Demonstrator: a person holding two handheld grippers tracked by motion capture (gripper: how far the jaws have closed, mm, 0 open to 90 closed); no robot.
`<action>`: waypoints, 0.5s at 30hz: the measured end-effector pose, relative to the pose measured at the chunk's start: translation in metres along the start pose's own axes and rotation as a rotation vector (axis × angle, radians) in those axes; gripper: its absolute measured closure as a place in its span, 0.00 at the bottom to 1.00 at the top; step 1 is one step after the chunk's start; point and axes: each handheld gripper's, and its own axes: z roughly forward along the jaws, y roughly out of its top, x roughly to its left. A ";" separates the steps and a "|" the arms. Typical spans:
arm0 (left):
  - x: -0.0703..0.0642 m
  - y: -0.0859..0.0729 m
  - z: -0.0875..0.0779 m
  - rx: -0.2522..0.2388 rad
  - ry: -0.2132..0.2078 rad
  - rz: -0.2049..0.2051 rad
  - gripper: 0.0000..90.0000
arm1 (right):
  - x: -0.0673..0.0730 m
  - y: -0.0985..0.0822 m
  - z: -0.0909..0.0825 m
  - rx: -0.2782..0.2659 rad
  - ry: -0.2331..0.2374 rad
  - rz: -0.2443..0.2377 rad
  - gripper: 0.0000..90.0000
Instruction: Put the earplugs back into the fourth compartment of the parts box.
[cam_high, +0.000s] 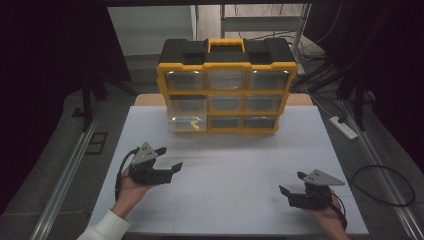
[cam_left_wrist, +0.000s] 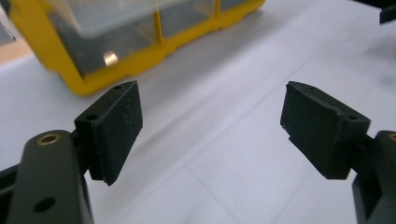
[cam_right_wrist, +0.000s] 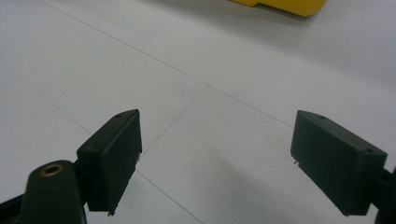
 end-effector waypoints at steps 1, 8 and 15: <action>0.000 0.000 0.000 0.000 0.000 0.000 0.23 | 0.000 0.000 0.000 0.000 0.000 0.000 0.19; 0.006 -0.034 -0.003 0.031 0.016 -0.056 0.21 | -0.002 -0.001 0.001 -0.003 0.000 0.008 0.19; 0.006 -0.042 -0.003 0.037 0.028 -0.069 0.20 | -0.001 0.000 0.003 -0.003 0.009 -0.007 0.19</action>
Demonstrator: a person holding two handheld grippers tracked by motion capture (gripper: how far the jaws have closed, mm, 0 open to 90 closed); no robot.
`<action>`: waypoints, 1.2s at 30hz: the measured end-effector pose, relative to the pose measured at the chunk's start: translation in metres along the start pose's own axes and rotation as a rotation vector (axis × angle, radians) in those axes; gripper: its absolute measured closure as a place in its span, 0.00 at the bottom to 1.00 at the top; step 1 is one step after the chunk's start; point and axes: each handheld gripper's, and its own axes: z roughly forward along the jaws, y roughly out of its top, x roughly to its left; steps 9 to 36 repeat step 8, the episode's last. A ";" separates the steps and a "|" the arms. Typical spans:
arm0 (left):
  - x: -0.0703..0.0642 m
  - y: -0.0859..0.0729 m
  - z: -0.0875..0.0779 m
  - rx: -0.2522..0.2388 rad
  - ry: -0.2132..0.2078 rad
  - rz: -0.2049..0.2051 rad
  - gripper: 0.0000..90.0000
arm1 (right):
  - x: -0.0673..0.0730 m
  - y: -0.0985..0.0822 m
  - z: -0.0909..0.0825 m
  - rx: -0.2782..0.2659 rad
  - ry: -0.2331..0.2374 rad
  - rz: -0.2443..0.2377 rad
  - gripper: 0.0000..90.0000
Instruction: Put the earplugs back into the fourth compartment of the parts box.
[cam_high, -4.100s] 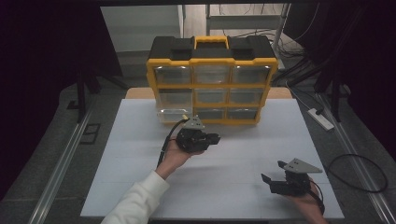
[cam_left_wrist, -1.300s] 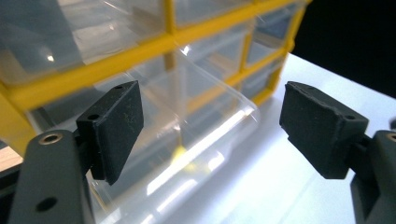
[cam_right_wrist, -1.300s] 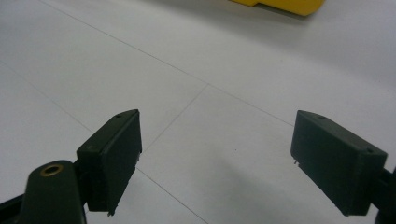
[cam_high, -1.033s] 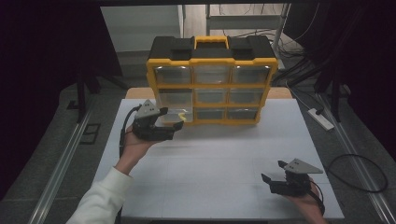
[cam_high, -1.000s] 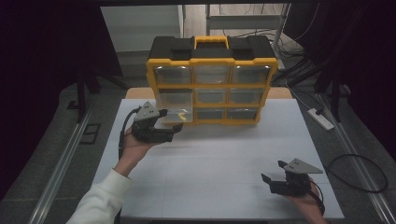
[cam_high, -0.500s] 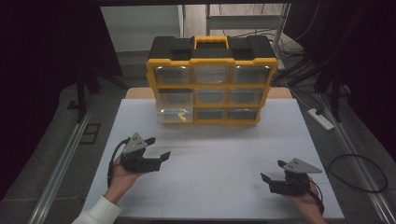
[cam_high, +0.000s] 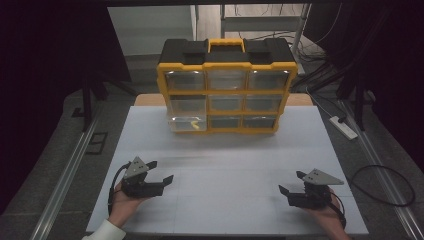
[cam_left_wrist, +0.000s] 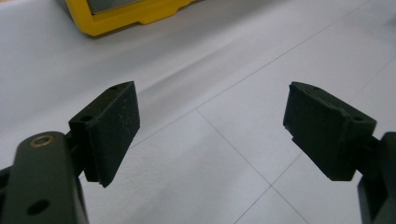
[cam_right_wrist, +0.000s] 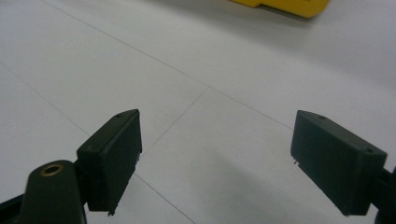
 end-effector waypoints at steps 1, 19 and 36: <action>0.000 0.000 0.000 0.003 0.000 0.001 0.20 | 0.000 0.000 0.000 -0.002 -0.001 0.000 0.19; -0.003 -0.001 0.002 0.012 0.000 0.017 0.20 | 0.001 0.000 -0.001 -0.014 0.008 -0.009 0.19; -0.003 -0.001 0.002 0.012 0.000 0.017 0.20 | 0.001 0.000 -0.001 -0.014 0.008 -0.009 0.19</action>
